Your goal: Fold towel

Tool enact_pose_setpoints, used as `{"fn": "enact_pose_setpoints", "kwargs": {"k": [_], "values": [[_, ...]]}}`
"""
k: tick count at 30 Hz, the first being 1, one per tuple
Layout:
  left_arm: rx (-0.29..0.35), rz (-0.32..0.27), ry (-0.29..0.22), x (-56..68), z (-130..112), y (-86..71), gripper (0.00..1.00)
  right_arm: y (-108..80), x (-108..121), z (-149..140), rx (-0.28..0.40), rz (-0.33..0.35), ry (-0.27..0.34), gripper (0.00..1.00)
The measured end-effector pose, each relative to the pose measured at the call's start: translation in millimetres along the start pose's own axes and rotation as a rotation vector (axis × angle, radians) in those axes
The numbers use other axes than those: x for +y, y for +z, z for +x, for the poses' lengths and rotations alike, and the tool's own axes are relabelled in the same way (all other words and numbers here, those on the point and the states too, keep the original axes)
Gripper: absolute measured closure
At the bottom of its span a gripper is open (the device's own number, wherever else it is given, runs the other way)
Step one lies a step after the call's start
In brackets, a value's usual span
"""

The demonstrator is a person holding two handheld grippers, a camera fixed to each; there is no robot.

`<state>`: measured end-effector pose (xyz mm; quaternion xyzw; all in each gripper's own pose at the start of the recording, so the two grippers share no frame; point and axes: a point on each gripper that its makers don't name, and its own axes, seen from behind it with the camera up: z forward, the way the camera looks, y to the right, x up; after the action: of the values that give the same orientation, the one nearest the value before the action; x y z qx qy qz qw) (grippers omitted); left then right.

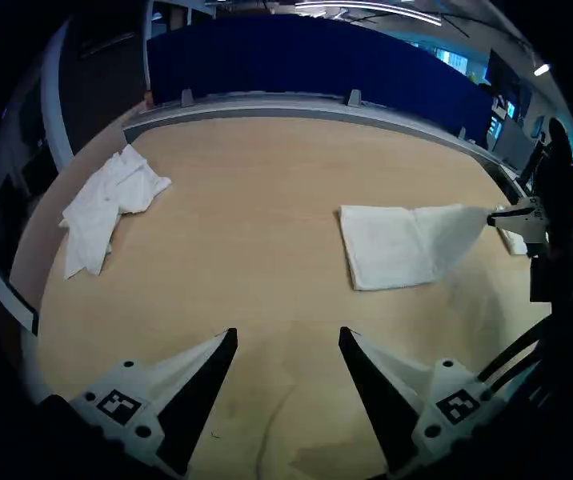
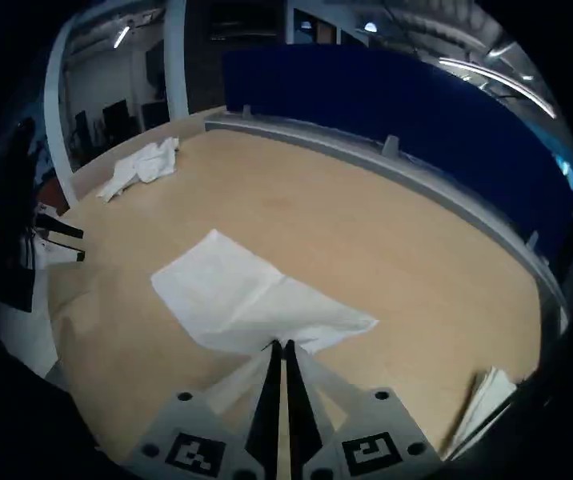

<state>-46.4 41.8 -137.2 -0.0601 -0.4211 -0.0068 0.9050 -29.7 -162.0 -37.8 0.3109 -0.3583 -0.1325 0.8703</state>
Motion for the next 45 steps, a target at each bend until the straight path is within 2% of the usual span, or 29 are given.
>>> {"fn": "enact_pose_setpoints", "kwargs": {"k": [12,18,24,30,36,39,45], "values": [[0.016,0.01,-0.032,-12.7,-3,-12.0,0.06,14.3,-24,37,0.025,0.033,-0.045,0.96],[0.017,0.022,-0.051,-21.6,-10,-20.2,0.06,35.9,-55,62,0.04,0.081,-0.094,0.96],[0.024,0.033,-0.083,-28.2,-15,-29.2,0.06,66.0,-99,72,0.027,0.139,-0.175,0.96],[0.023,0.046,-0.106,-34.4,-21,-33.5,0.06,103.2,-150,60,-0.008,0.204,-0.225,0.96],[0.02,0.053,-0.123,-40.0,-28,-35.3,0.06,139.7,-177,26,-0.08,0.239,-0.19,0.96],[0.019,0.054,-0.13,-42.5,-29,-35.9,0.06,145.8,-179,19,-0.089,0.245,-0.165,0.96],[0.018,0.05,-0.134,-43.9,-31,-34.5,0.06,139.5,-177,23,-0.083,0.25,-0.17,0.95]]}}
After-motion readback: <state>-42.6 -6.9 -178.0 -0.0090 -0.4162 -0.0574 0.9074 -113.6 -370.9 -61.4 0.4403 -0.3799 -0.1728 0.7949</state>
